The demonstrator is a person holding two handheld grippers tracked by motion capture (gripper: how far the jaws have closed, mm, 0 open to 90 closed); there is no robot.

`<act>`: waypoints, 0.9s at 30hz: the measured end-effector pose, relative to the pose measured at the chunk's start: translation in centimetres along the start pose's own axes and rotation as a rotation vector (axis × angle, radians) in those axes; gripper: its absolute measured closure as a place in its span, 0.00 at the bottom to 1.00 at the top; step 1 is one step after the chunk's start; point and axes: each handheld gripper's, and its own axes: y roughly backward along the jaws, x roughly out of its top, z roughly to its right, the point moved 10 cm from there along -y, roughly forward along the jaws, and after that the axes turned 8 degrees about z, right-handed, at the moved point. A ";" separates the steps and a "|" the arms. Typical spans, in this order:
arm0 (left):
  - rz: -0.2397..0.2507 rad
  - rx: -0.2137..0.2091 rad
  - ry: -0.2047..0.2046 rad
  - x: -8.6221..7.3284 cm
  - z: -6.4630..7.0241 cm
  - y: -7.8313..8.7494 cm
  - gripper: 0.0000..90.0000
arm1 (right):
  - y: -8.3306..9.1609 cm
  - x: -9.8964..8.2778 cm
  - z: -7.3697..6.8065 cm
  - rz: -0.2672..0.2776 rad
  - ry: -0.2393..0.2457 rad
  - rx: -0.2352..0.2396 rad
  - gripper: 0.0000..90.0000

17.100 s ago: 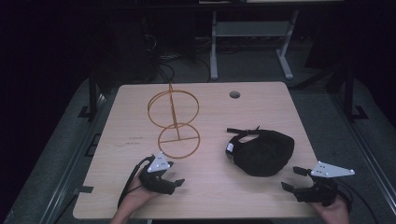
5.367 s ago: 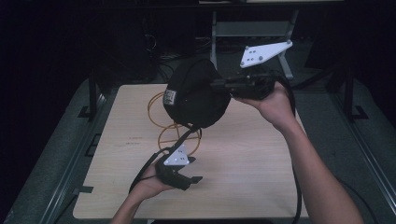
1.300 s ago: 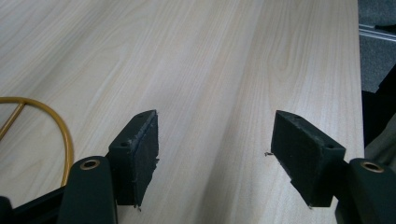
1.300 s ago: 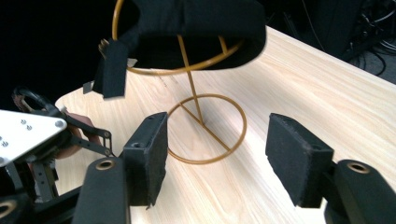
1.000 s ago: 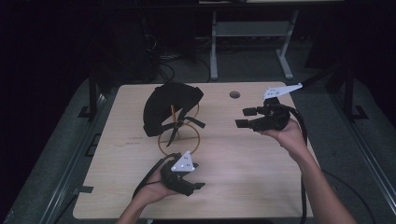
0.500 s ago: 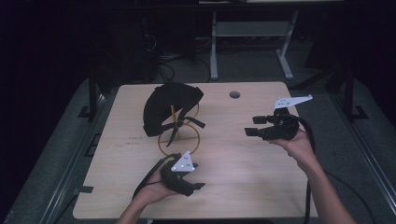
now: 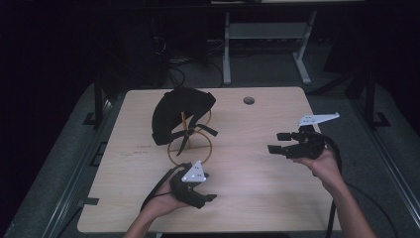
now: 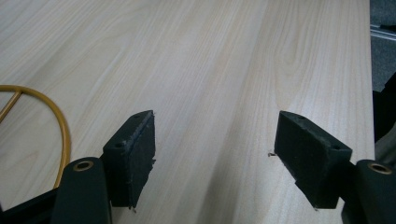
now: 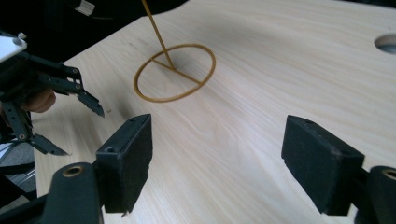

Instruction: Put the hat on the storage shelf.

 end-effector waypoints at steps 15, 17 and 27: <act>-0.001 0.004 0.002 -0.2 -0.1 0.0 0.31 | 1.8 -3.3 0.9 -0.019 -0.025 -0.038 0.23; -0.002 0.006 0.002 -0.2 -0.1 0.1 0.31 | 2.0 -3.7 1.1 -0.015 -0.030 -0.042 0.23; -0.009 0.013 0.003 -0.5 -0.3 0.0 0.31 | 3.2 -6.5 1.7 -0.029 -0.070 -0.066 0.22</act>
